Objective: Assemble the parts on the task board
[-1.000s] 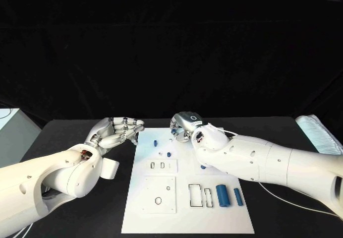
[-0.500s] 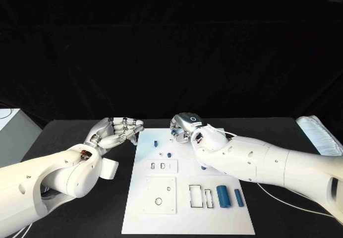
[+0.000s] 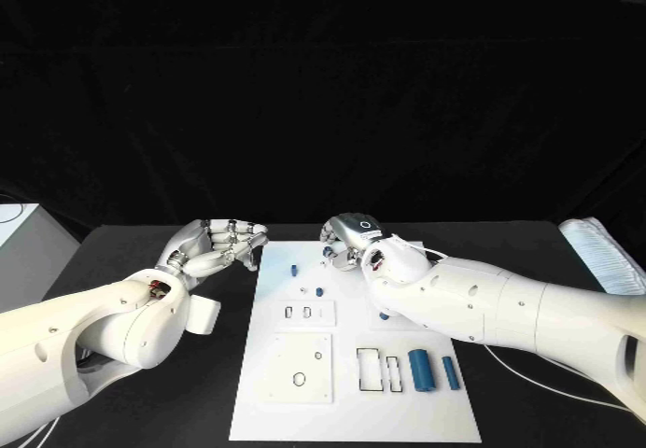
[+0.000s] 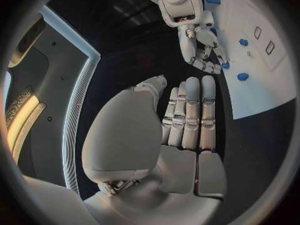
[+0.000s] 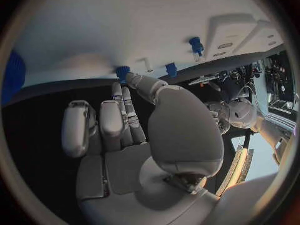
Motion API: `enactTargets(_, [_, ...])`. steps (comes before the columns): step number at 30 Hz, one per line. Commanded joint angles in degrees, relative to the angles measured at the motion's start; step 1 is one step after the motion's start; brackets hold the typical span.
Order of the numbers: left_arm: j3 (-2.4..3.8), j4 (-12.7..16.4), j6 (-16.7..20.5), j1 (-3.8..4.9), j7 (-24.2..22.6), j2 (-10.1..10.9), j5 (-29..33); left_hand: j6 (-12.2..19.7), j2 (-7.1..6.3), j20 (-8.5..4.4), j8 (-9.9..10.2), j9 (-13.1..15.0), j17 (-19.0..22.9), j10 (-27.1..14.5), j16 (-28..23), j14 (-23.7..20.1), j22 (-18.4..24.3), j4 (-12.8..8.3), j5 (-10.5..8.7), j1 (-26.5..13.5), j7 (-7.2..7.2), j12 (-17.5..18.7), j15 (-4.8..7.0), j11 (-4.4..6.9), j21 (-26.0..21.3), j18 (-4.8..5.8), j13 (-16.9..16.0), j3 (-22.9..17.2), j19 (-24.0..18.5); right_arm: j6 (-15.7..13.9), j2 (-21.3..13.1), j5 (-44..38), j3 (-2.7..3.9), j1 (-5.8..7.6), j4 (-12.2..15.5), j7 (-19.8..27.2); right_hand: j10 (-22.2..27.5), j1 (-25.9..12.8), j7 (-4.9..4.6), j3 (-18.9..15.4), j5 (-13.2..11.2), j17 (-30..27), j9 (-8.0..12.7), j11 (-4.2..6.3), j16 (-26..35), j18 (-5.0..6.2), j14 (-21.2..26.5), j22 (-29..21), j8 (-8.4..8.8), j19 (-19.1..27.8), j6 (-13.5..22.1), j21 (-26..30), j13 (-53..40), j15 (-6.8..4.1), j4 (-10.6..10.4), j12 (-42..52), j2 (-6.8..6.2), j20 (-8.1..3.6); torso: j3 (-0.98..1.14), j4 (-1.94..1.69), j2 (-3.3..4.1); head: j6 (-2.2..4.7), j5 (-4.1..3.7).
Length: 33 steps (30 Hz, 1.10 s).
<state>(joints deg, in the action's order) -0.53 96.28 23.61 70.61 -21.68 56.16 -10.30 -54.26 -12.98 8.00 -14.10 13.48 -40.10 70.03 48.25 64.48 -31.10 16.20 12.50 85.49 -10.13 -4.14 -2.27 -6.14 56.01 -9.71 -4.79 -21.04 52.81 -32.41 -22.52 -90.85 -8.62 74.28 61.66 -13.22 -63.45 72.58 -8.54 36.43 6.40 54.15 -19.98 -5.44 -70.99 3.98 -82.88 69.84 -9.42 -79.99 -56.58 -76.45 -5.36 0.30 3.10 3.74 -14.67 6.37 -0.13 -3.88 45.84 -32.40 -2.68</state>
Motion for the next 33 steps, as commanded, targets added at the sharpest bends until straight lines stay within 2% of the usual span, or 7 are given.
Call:
enactTargets(1, [0.05, 0.0, -0.7, 0.11, -0.3, 0.0, 0.3, 0.4, 0.13, -0.08, 0.2, 0.0, -0.1, -0.5, 0.3, -0.5, 0.0, 0.0, -0.35, -0.2, 0.13, 0.3, 0.01, -0.08, 0.2, -0.73, -0.1, -0.5, -0.3, -0.2, -0.3, 0.7, 0.01, -0.01, 0.5, 1.4, 3.8, 0.4, 0.21, -5.9, 0.0, -1.7, -0.1, -0.43, 0.8, 1.32, 0.1, -4.1, 1.06, 1.4, 1.2, 3.5, 1.0, 0.48, -0.5, -0.1, 0.38, 0.21, 0.03, 0.02, 0.0, 0.0, -0.01])
enactTargets(14, [0.04, -0.7, -0.8, 0.13, -0.3, 0.5, 0.7, 0.4, 0.13, -0.08, 0.2, 0.0, -0.1, -0.5, 0.3, -0.5, 0.0, 0.0, -0.35, -0.2, 0.13, 0.3, 0.01, -0.08, 0.2, -0.73, -0.1, -0.5, -0.3, -3.4, -10.0, 3.6, 0.33, 1.3, 10.4, 1.6, 1.5, 2.9, -0.2, -12.3, 4.5, -2.2, 0.2, -0.02, 0.5, 1.28, 0.0, -4.5, 2.38, 0.3, 0.4, 4.7, 0.6, 0.13, -2.9, 1.6, 1.98, -0.13, 0.1, 0.98, -0.55, 0.02, 0.46])
enactTargets(23, [0.02, -0.9, -1.4, 0.11, -0.4, 0.5, 1.1, 0.5, 0.03, -0.03, 0.2, 0.2, -0.1, -0.6, 0.4, -0.7, -0.2, -0.1, -0.37, -0.1, 0.17, 0.3, -0.01, -0.07, 0.4, -0.74, -0.1, -0.6, -0.5, 2.9, -19.2, 14.7, 0.78, 3.86, 15.8, 2.1, -16.3, 0.4, 1.02, -8.7, 3.9, 11.3, -0.2, 3.06, -7.9, -1.78, -3.0, 10.4, 2.42, -6.0, -0.7, -6.4, -6.4, -2.15, -4.3, 11.3, -1.75, -2.03, 0.24, 1.85, -1.19, 0.08, -0.12])
enactTargets(25, [0.02, -0.9, -1.4, 0.11, -0.4, 0.5, 1.1, 0.5, 0.03, -0.03, 0.2, 0.2, -0.1, -0.6, 0.4, -0.7, -0.2, -0.1, -0.37, -0.1, 0.17, 0.3, -0.01, -0.07, 0.4, -0.74, -0.1, -0.6, -0.5, 5.0, -20.2, 16.3, 0.8, 4.01, 16.0, 1.9, -15.4, 0.6, 1.39, -12.0, 3.8, 13.7, -0.6, 3.49, -9.4, -2.27, -3.3, 12.7, 2.27, -6.7, -0.3, -8.1, -14.5, -2.57, -4.2, 18.8, -1.39, -2.7, 0.32, 1.95, -1.25, 0.05, -0.05])
enactTargets(26, [0.01, -0.9, -1.5, 0.1, -0.4, 0.5, 1.1, 0.5, 0.03, -0.03, 0.2, 0.2, -0.1, -0.6, 0.4, -0.7, -0.2, -0.1, -0.37, -0.1, 0.17, 0.3, -0.01, -0.07, 0.4, -0.74, -0.1, -0.6, -0.5, 6.0, -20.7, 17.0, 0.8, 4.06, 16.0, 1.8, -14.1, 1.7, 1.63, -15.3, 3.0, 17.3, -1.0, 2.94, -11.5, -2.64, -3.8, 14.5, 2.12, -7.3, 0.6, -9.4, -45.2, -2.27, -4.9, 48.6, -0.08, -2.29, 0.37, 1.99, -1.24, 0.0, 0.01])
enactTargets(27, [0.01, -0.9, -1.5, 0.1, -0.4, 0.5, 1.1, 0.5, 0.03, -0.03, 0.2, 0.2, -0.1, -0.6, 0.4, -0.7, -0.2, -0.1, -0.37, -0.1, 0.17, 0.3, -0.01, -0.07, 0.4, -0.74, -0.1, -0.6, -0.5, 7.3, -21.2, 17.7, 0.81, 4.12, 16.0, 1.6, -13.0, 1.2, 0.84, -17.5, 2.2, 20.0, -1.2, 2.51, -12.7, -2.75, -4.1, 15.2, 1.99, -7.5, 1.2, -9.9, -58.0, -1.92, -6.2, 60.5, 0.54, -2.01, 0.43, 2.01, -1.23, -0.03, 0.09])
enactTargets(33, [0.0, -1.0, -1.6, 0.09, -0.4, 0.4, 1.1, 0.5, 0.03, -0.03, 0.2, 0.2, -0.1, -0.6, 0.4, -0.7, -0.2, -0.1, -0.37, -0.1, 0.17, 0.3, -0.01, -0.07, 0.4, -0.74, -0.1, -0.6, -0.5, 11.7, -22.2, 19.7, 0.81, 4.17, 14.4, 0.6, -22.0, 5.6, -0.74, -28.8, 2.1, 32.6, -2.2, 0.85, -17.9, -3.61, -6.4, 18.8, 0.32, -9.3, 5.0, -12.5, -79.9, -0.01, -11.7, 81.8, 2.69, -0.17, 0.43, 1.95, -1.25, -0.18, 0.33])
